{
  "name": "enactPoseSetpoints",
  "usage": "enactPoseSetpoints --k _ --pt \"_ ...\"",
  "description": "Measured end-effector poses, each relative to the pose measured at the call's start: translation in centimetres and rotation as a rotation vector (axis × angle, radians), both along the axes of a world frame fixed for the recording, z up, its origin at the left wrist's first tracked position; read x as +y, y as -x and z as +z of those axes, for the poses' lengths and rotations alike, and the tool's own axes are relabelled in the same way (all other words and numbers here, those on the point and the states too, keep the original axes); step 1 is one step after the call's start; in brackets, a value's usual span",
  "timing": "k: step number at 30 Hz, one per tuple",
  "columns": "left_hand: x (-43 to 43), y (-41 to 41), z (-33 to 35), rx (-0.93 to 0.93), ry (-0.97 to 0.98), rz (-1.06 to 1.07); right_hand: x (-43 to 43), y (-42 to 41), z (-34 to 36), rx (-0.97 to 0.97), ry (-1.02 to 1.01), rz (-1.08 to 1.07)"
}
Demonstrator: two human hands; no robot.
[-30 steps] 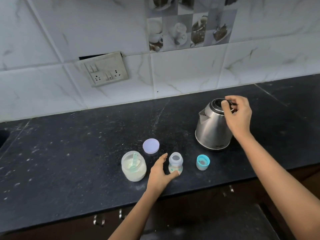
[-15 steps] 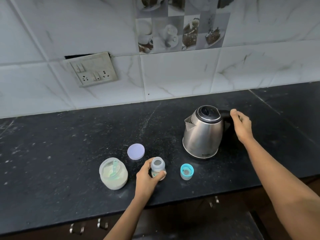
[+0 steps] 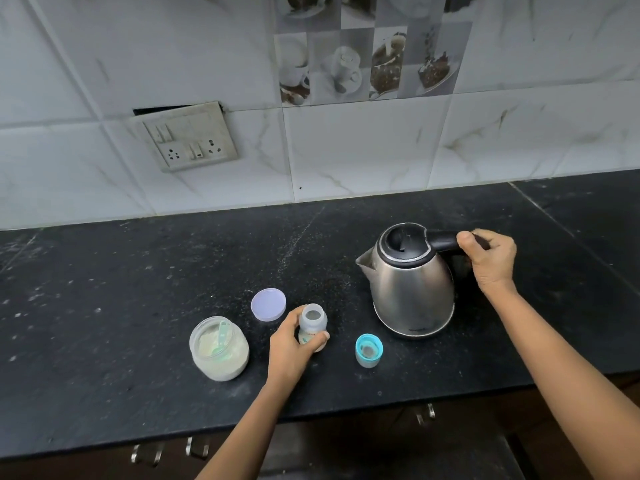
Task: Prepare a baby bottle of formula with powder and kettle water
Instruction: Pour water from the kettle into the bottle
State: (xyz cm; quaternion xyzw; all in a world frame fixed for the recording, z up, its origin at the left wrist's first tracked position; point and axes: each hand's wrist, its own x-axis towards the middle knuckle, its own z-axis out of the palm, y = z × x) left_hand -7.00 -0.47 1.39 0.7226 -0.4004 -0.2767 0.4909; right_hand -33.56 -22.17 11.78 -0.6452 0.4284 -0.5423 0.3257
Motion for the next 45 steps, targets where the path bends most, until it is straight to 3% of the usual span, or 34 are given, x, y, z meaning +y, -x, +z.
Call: enactPoseSetpoints --k 7,25,45 --pt "-1.3 0.1 0.5 -0.023 -0.001 -0.07 0.6 -2.2 3.6 0.328 0.159 0.137" --pt "-2.3 0.0 0.5 -0.052 -0.076 -0.14 4.1 -8.7 10.4 0.831 0.282 0.227" --pt "-1.8 -0.1 1.0 -0.019 -0.108 -0.16 6.3 -12.6 12.8 1.18 0.502 0.344"
